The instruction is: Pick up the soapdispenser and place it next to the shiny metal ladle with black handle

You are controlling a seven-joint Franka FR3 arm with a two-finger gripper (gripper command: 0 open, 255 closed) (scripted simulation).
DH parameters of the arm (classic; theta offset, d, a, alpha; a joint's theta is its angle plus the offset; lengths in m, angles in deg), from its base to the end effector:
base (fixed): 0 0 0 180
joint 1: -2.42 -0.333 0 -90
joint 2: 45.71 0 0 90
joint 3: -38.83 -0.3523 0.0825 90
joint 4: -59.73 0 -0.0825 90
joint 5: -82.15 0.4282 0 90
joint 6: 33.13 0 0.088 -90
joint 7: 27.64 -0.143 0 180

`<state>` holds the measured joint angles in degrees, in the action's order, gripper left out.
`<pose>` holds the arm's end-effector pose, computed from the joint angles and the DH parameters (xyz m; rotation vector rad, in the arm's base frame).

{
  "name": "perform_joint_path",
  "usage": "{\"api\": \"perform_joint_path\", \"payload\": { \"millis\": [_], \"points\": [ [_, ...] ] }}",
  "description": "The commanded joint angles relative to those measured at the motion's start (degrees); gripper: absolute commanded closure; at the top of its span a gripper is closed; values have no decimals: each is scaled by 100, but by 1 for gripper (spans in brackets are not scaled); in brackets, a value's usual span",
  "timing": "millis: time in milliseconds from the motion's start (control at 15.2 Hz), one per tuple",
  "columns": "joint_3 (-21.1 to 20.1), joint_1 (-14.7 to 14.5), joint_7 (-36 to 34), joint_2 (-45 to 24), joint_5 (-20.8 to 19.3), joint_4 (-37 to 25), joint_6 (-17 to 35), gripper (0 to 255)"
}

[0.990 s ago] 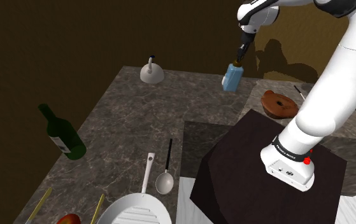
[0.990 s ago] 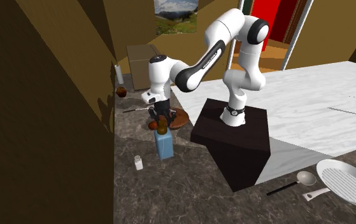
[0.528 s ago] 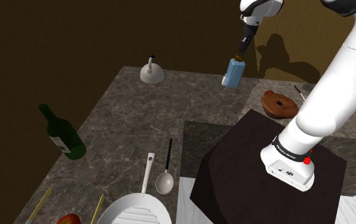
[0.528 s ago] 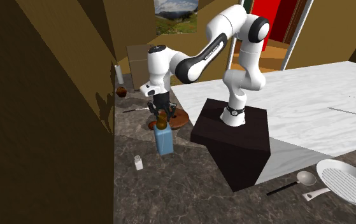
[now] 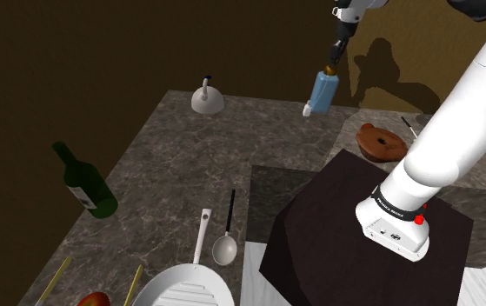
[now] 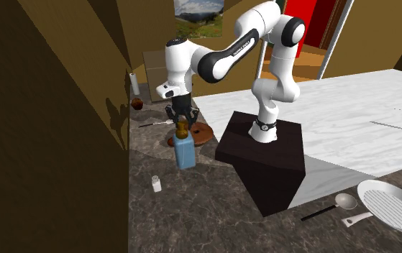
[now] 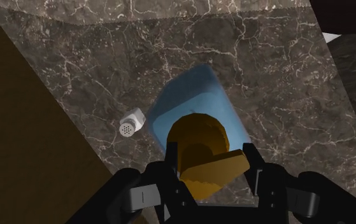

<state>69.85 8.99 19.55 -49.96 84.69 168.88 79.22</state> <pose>0.4957 -0.3697 0.4457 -3.1256 -0.2374 0.0057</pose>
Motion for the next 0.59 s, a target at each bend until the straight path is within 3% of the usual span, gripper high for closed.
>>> {"api": "perform_joint_path", "payload": {
  "millis": [0, 528],
  "points": [
    [-4, -10, -29, 46, -28, -114, -152, 255],
    [-3, -18, -71, 141, -85, -632, -750, 255]
  ]
}}
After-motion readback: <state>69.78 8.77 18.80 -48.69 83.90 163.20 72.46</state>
